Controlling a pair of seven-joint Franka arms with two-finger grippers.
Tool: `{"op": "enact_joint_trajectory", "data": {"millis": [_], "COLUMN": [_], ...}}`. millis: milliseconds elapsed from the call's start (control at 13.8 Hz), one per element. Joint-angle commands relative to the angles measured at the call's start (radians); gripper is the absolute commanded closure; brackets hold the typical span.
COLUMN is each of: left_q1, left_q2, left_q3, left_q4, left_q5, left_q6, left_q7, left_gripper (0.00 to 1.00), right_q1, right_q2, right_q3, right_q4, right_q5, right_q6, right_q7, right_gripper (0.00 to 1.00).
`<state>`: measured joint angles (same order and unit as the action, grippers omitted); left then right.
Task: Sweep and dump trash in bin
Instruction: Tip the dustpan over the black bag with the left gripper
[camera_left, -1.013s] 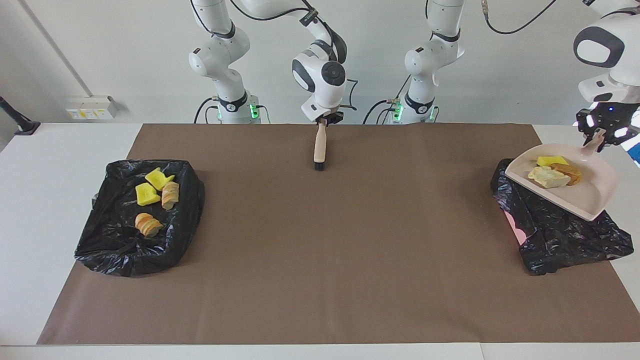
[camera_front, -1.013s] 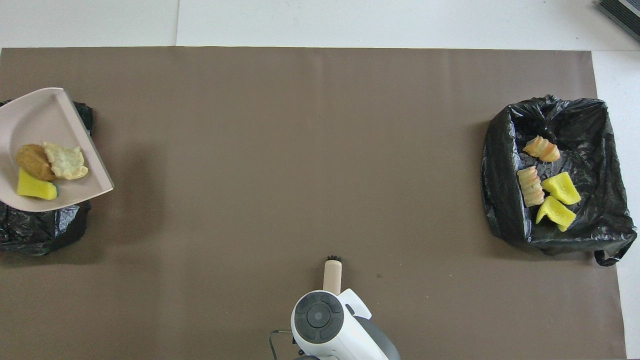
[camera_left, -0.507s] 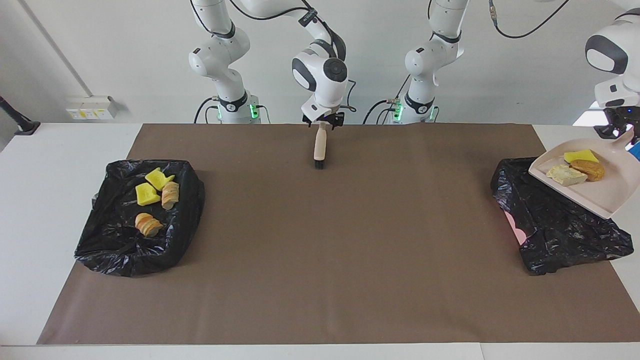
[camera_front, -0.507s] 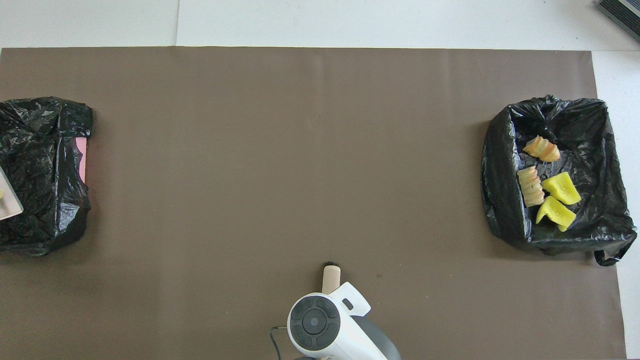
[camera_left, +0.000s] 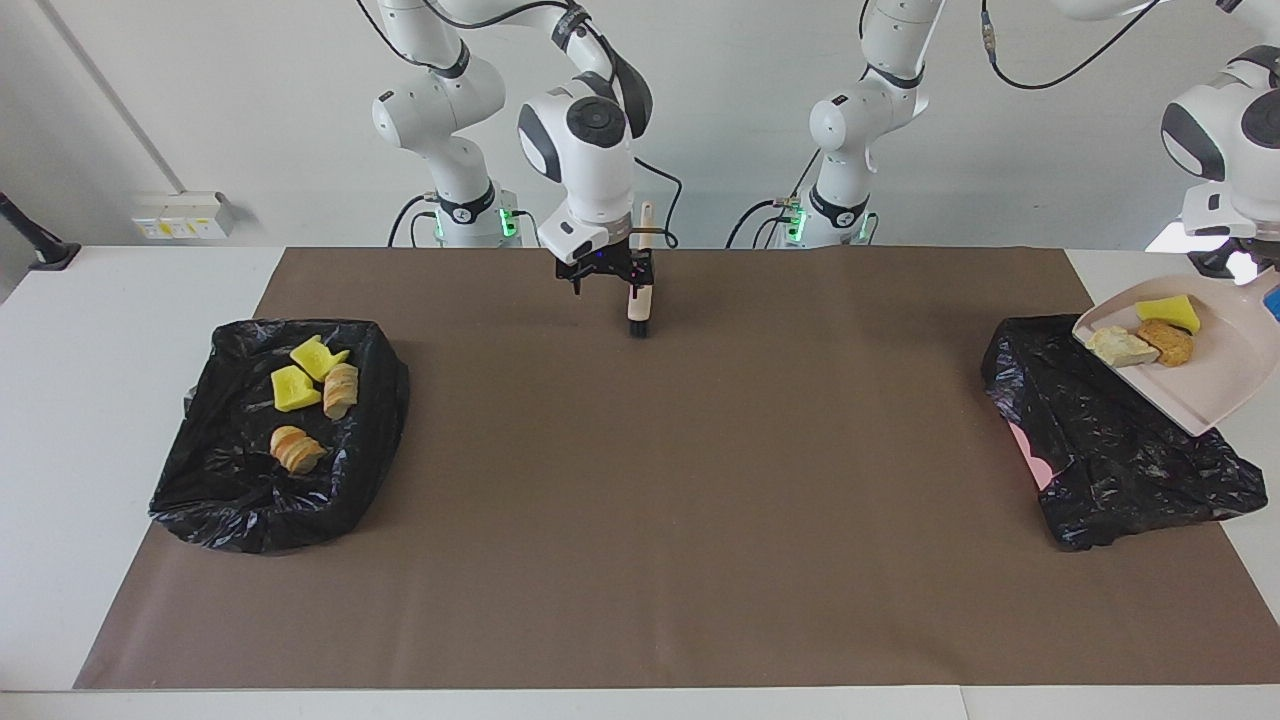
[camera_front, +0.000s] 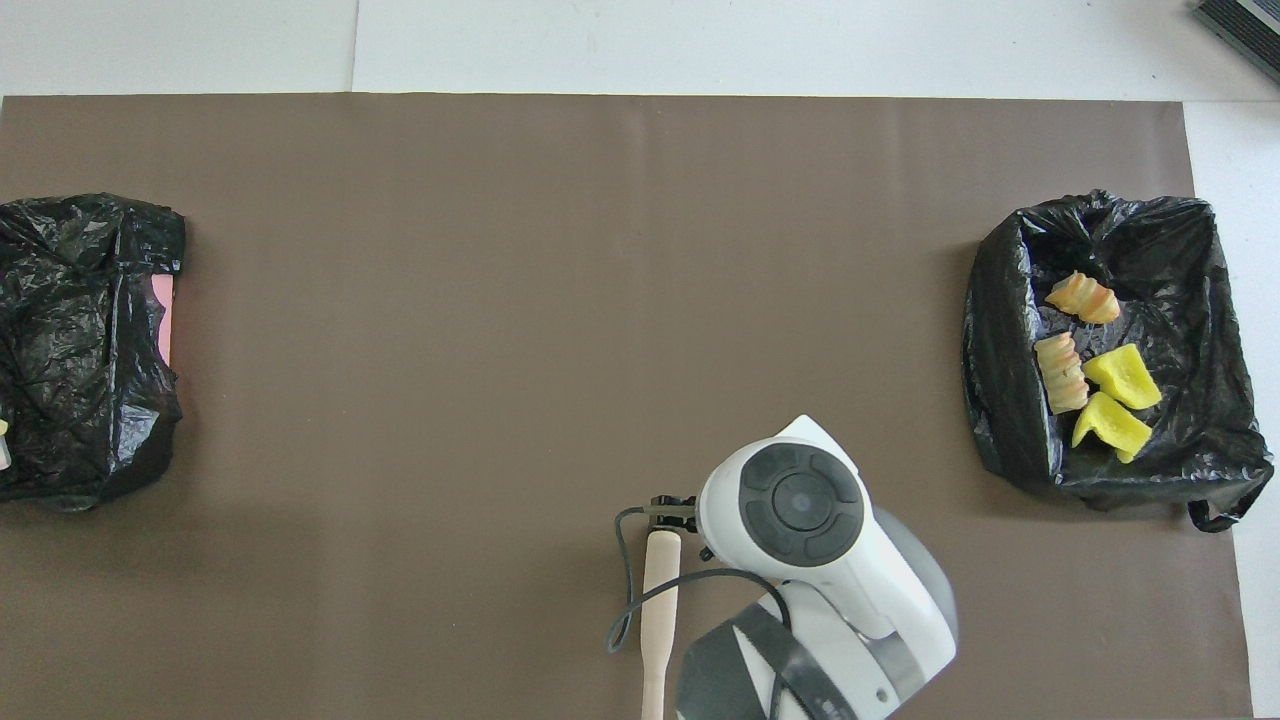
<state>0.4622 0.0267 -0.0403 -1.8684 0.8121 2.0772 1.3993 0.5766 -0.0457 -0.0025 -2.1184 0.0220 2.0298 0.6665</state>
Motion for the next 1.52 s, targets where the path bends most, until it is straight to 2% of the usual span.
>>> {"op": "enact_joint_trajectory", "data": {"millis": [0,289,507,651,724,868,1013,1158,1303,1447], "left_q1": [-0.048,-0.076,-0.076,-0.076,-0.076,-0.08,-0.089,-0.125,-0.16,-0.258], "left_q2": [-0.03,-0.039,-0.04,-0.048,-0.051,-0.062,-0.074,-0.076,-0.083,-0.088], "left_q3": [0.008,0.008,0.007,0.004,0.002,0.002,-0.001,-0.001,-0.001,-0.001], "left_q4": [-0.018,-0.026,-0.011,0.003,0.014,0.029,0.023,0.017,0.006,-0.008], "left_q5": [0.07,0.157,0.174,0.157,0.128,-0.034,-0.129,-0.254,-0.423,-0.449], "left_q6": [-0.046,-0.062,-0.057,-0.049,-0.048,-0.057,-0.062,-0.112,-0.16,-0.199], "left_q7": [0.006,0.003,0.0,-0.003,-0.005,-0.005,-0.005,-0.01,-0.095,-0.245], "left_gripper": [1.0,1.0,1.0,1.0,1.0,1.0,1.0,1.0,1.0,1.0], "right_q1": [-0.062,-0.184,-0.26,-0.305,-0.32,-0.351,-0.368,-0.389,-0.396,-0.394], "right_q2": [0.001,0.0,0.0,-0.005,-0.008,-0.022,-0.031,-0.037,-0.058,-0.077], "right_q3": [0.012,0.01,0.01,0.01,0.007,0.009,0.009,0.009,0.001,-0.023], "right_q4": [0.064,0.17,0.276,0.314,0.321,0.339,0.373,0.39,0.409,0.432], "right_q5": [-0.066,-0.068,-0.068,-0.065,-0.059,-0.05,-0.048,-0.047,-0.043,-0.043], "right_q6": [-0.007,-0.036,-0.153,-0.187,-0.192,-0.216,-0.259,-0.279,-0.31,-0.35], "right_q7": [-0.048,-0.198,-0.309,-0.347,-0.361,-0.389,-0.412,-0.416,-0.416,-0.416], "right_gripper": [0.0,0.0,0.0,0.0,0.0,0.0,0.0,0.0,0.0,0.0]}}
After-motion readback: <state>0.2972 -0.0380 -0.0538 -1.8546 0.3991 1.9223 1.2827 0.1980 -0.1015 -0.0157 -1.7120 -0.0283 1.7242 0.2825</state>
